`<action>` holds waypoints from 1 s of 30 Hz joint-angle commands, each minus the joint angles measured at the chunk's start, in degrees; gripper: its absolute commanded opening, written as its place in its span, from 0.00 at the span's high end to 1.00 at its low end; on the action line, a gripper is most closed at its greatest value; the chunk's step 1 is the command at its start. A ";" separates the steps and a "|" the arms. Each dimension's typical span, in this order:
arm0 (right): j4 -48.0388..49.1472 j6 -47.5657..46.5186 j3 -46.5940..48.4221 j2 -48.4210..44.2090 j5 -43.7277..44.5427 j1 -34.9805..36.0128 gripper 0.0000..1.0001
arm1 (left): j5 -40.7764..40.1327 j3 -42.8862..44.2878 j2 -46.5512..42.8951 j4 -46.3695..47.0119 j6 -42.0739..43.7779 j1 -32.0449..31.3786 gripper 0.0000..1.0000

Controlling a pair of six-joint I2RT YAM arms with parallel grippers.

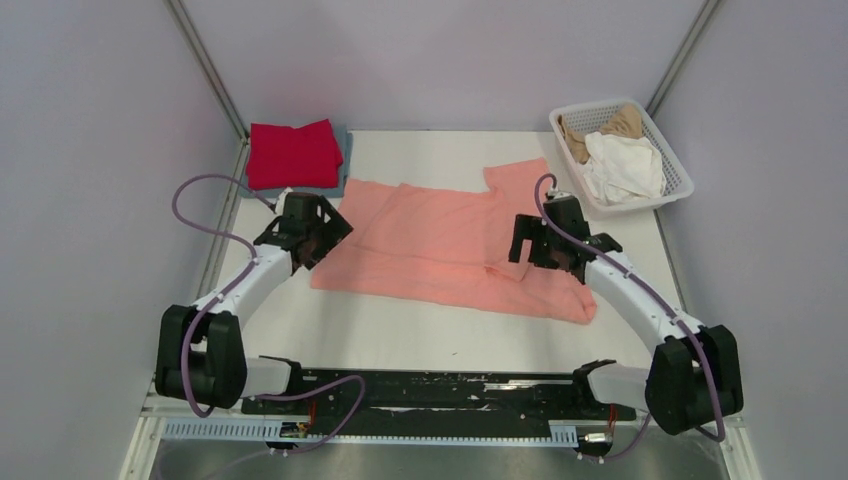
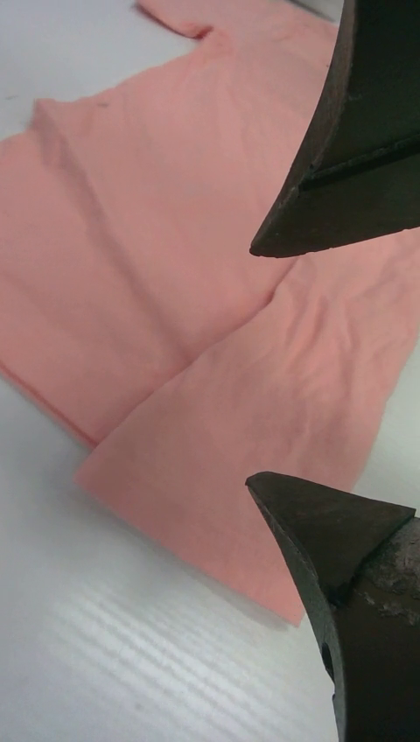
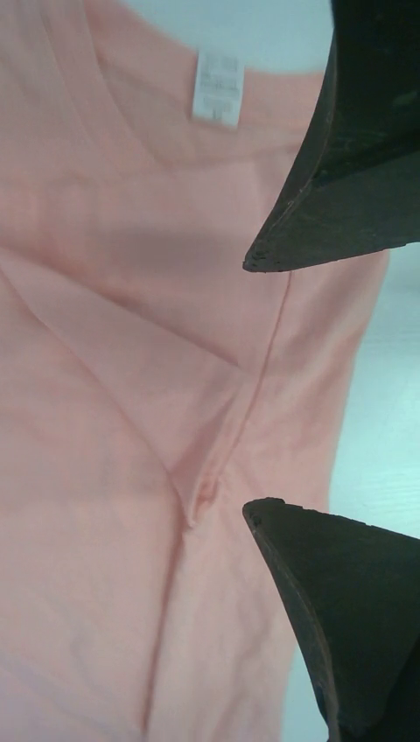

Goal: Fold and stack the t-shirts
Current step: Fold the flattened tshirt in 1/3 of the way

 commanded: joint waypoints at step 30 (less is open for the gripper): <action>23.68 6.14 0.83 16.47 -13.22 2.06 0.00 | 4.00 -2.17 12.46 4.99 7.66 -1.91 0.00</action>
